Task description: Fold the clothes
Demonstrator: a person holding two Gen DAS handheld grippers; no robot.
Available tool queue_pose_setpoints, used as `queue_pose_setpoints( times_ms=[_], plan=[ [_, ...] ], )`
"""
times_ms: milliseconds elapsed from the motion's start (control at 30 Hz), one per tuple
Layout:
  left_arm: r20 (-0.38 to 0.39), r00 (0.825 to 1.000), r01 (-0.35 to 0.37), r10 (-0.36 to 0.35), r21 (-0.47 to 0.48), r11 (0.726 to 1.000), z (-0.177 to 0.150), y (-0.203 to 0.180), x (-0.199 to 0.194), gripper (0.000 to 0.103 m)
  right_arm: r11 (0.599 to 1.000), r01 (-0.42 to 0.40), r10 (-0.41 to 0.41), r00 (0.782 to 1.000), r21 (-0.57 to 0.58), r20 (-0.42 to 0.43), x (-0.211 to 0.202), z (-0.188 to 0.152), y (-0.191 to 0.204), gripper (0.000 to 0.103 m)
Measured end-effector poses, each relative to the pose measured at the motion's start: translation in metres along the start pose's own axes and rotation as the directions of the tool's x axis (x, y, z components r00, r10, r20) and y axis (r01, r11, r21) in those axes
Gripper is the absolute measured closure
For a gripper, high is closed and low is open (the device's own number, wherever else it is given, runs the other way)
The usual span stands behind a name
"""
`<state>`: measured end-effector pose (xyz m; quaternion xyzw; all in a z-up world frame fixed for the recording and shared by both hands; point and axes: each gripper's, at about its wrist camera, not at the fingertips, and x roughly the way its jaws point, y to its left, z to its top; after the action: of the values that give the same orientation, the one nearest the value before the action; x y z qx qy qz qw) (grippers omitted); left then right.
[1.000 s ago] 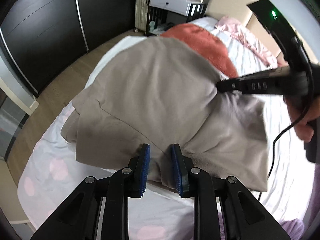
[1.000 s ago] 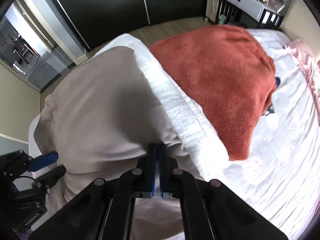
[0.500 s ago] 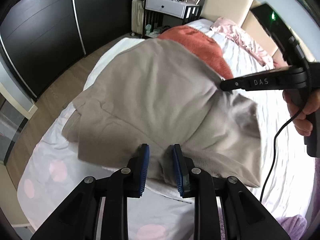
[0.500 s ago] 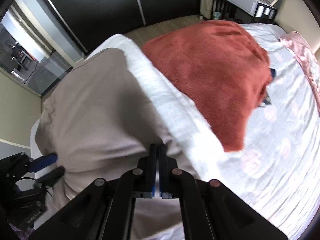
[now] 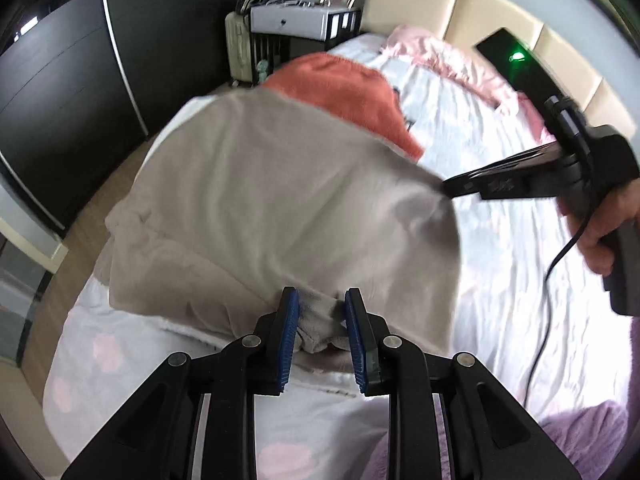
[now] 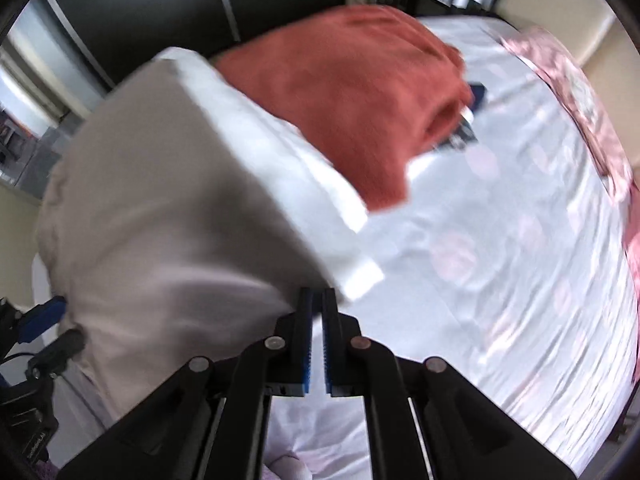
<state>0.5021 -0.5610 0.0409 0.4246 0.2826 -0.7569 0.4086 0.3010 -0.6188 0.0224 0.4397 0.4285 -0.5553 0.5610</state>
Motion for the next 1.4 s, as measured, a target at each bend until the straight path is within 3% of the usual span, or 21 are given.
queue_pose_setpoints(
  times_ms=[233,400,467,533,700,767,833,900,1067,1200,1300,1400],
  plan=[
    [-0.013,0.999,-0.031,0.032,0.023,0.999,-0.009,-0.003,-0.016,0.077,0.997,-0.012,0.009,0.999,0.075,0.035,-0.026,-0.027,-0.020,0.098],
    [0.042,0.993,-0.107,0.106,0.039,0.993,-0.019,-0.015,-0.043,0.077,0.995,-0.073,0.066,0.992,0.069,0.105,-0.064,-0.047,-0.004,0.098],
    [0.071,0.991,-0.115,0.113,0.037,0.993,-0.020,-0.021,-0.054,0.072,0.993,-0.100,0.091,0.987,0.062,0.131,-0.078,-0.053,0.004,0.096],
    [0.100,0.989,-0.116,0.113,0.027,0.993,-0.022,-0.025,-0.067,0.062,0.991,-0.128,0.119,0.980,0.049,0.159,-0.094,-0.060,0.015,0.090],
    [0.171,0.976,-0.139,0.135,0.009,0.990,-0.025,-0.037,-0.097,0.055,0.984,-0.176,0.165,0.955,0.023,0.245,-0.129,-0.088,0.036,0.078],
    [0.203,0.969,-0.142,0.138,0.006,0.990,-0.027,-0.042,-0.108,0.044,0.982,-0.188,0.177,0.943,0.015,0.282,-0.143,-0.101,0.044,0.069],
    [0.221,0.965,-0.145,0.140,0.004,0.989,-0.028,-0.046,-0.115,0.043,0.980,-0.199,0.186,0.930,0.008,0.318,-0.156,-0.114,0.051,0.054],
    [0.237,0.961,-0.145,0.141,0.000,0.989,-0.030,-0.049,-0.121,0.042,0.979,-0.204,0.184,0.918,0.021,0.353,-0.161,-0.127,0.053,0.049],
    [0.262,0.956,-0.136,0.133,-0.008,0.991,-0.040,-0.055,-0.131,0.039,0.971,-0.219,0.159,0.891,0.095,0.426,-0.169,-0.162,0.054,0.049],
    [0.284,0.948,-0.148,0.145,-0.013,0.989,-0.052,-0.058,-0.134,0.039,0.977,-0.167,0.089,0.879,0.129,0.468,-0.173,-0.186,0.059,0.049],
    [0.293,0.943,-0.160,0.159,-0.021,0.987,-0.060,-0.059,-0.132,0.037,0.975,-0.170,0.078,0.868,0.145,0.491,-0.172,-0.200,0.062,0.049],
    [0.306,0.937,-0.163,0.170,-0.048,0.985,-0.066,-0.058,-0.130,0.025,0.973,-0.173,0.074,0.864,0.155,0.498,-0.164,-0.209,0.066,0.049]
  ],
)
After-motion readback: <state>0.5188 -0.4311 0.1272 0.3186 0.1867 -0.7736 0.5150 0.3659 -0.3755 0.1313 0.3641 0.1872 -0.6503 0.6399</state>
